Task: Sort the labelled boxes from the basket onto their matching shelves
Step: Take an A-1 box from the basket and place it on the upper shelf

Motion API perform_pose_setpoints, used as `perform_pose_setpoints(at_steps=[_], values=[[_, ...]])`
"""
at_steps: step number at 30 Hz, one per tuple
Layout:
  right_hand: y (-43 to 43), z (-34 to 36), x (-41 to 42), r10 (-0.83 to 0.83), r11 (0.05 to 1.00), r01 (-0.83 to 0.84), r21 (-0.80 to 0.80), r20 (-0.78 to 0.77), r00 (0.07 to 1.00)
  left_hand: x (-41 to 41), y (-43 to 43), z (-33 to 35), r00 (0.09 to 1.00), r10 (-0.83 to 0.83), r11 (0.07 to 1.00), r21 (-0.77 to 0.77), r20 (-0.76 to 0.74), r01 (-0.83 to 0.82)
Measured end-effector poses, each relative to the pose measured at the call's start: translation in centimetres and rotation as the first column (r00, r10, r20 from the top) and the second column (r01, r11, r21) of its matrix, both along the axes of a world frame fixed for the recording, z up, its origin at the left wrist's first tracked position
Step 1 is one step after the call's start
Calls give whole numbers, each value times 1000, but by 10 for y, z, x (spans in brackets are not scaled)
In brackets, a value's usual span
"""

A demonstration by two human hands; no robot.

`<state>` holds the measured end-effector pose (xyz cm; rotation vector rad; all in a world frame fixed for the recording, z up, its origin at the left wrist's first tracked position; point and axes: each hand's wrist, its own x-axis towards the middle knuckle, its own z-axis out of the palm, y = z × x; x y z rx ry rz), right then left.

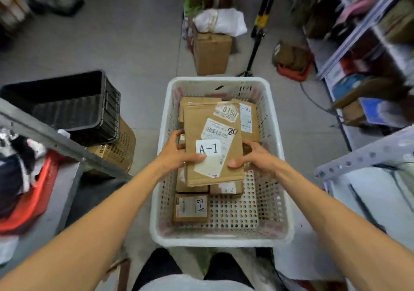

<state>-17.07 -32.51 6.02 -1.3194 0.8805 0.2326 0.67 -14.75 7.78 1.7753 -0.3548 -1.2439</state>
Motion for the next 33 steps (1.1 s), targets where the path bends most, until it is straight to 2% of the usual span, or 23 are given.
perform_pose_setpoints(at_steps=[5, 11, 13, 18, 31, 33], values=[[24, 54, -11, 17, 997, -8, -78, 113, 993, -6, 20, 45, 999, 45, 987, -152, -10, -46], [94, 97, -11, -66, 960, 124, -251, 229, 971, -11, 61, 79, 999, 39, 945, -323, -21, -44], [123, 105, -18, -59, 939, 148, -309, 279, 958, -15, 76, 84, 1000, 1, 944, -329, -5, -3], [183, 117, -57, -175, 890, 285, -355, 311, 934, -41, 111, 91, 994, -105, 934, -342, 10, 102], [325, 126, -181, -378, 756, 544, -365, 435, 817, -149, 197, 111, 913, -391, 847, -340, 120, 408], [353, 120, -208, -434, 748, 585, -312, 438, 788, -174, 214, 113, 895, -433, 833, -331, 109, 444]])
